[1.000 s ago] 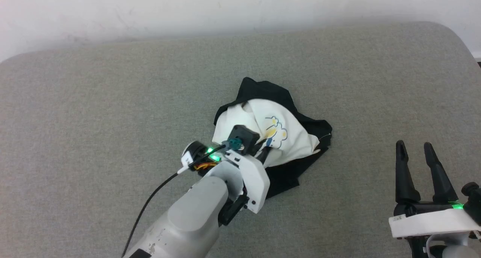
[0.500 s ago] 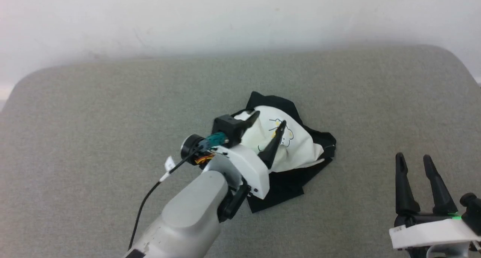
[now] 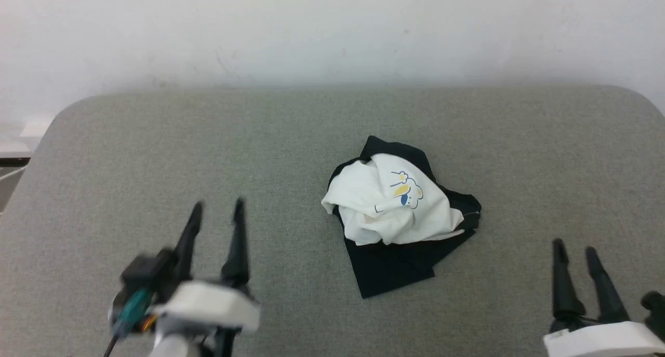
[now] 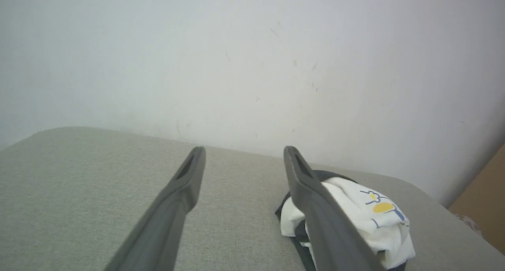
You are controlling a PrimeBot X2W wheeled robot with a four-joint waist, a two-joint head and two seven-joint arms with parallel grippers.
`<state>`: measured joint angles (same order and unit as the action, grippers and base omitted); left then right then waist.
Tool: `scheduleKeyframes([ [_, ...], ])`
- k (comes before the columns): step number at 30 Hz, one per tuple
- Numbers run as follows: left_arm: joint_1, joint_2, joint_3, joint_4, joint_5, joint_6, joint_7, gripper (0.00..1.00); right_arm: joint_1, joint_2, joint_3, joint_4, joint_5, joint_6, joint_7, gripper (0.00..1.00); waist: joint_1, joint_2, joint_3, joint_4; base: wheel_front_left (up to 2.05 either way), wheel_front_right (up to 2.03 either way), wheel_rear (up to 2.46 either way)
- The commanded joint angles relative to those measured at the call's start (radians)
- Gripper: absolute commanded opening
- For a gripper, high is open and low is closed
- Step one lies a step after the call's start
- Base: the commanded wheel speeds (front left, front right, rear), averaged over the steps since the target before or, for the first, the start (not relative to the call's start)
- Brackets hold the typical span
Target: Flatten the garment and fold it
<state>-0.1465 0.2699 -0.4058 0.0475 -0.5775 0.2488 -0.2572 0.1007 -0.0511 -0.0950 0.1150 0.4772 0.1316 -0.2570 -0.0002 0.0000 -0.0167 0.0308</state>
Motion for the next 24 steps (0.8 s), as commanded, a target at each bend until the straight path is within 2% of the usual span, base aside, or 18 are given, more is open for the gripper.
scheduleKeyframes([
  [1,0.085,-0.004,0.049,-0.043,0.039,-0.001,-0.004,1.00,0.003,0.001,-0.024,0.020,-0.006,-0.001,-0.005,1.00,0.0002,0.0000,0.008,0.002,0.00,0.00,0.00],
  [4,0.203,-0.041,0.134,-0.102,0.085,-0.024,-0.004,1.00,-0.009,0.001,-0.015,0.037,-0.016,-0.001,-0.005,1.00,0.0002,0.0000,0.014,0.011,0.00,0.00,0.00],
  [8,0.290,-0.072,0.167,-0.107,0.185,-0.057,-0.004,1.00,-0.016,0.001,-0.013,0.023,-0.057,-0.001,-0.005,1.00,0.0002,0.0000,0.020,0.016,0.00,0.00,0.00],
  [12,0.322,-0.113,0.189,-0.087,0.258,-0.078,-0.004,1.00,-0.028,0.001,-0.019,0.022,-0.068,-0.001,-0.005,1.00,0.0002,0.0000,0.023,0.026,0.00,0.00,0.00],
  [18,0.328,-0.166,0.237,-0.072,0.301,-0.120,-0.004,1.00,-0.093,0.001,-0.013,0.032,-0.118,-0.001,-0.005,1.00,0.0002,0.0000,0.029,0.049,0.00,0.00,0.00],
  [22,0.321,-0.183,0.267,-0.075,0.320,-0.144,-0.004,1.00,-0.199,-0.001,0.004,0.010,-0.183,-0.001,0.084,1.00,0.0002,0.0000,0.052,0.059,0.00,0.00,0.00],
  [24,0.314,-0.191,0.280,-0.079,0.329,-0.152,-0.004,1.00,-0.263,-0.029,0.027,-0.006,-0.186,-0.001,0.162,1.00,0.0002,0.0000,0.070,0.062,0.00,0.00,0.00],
])
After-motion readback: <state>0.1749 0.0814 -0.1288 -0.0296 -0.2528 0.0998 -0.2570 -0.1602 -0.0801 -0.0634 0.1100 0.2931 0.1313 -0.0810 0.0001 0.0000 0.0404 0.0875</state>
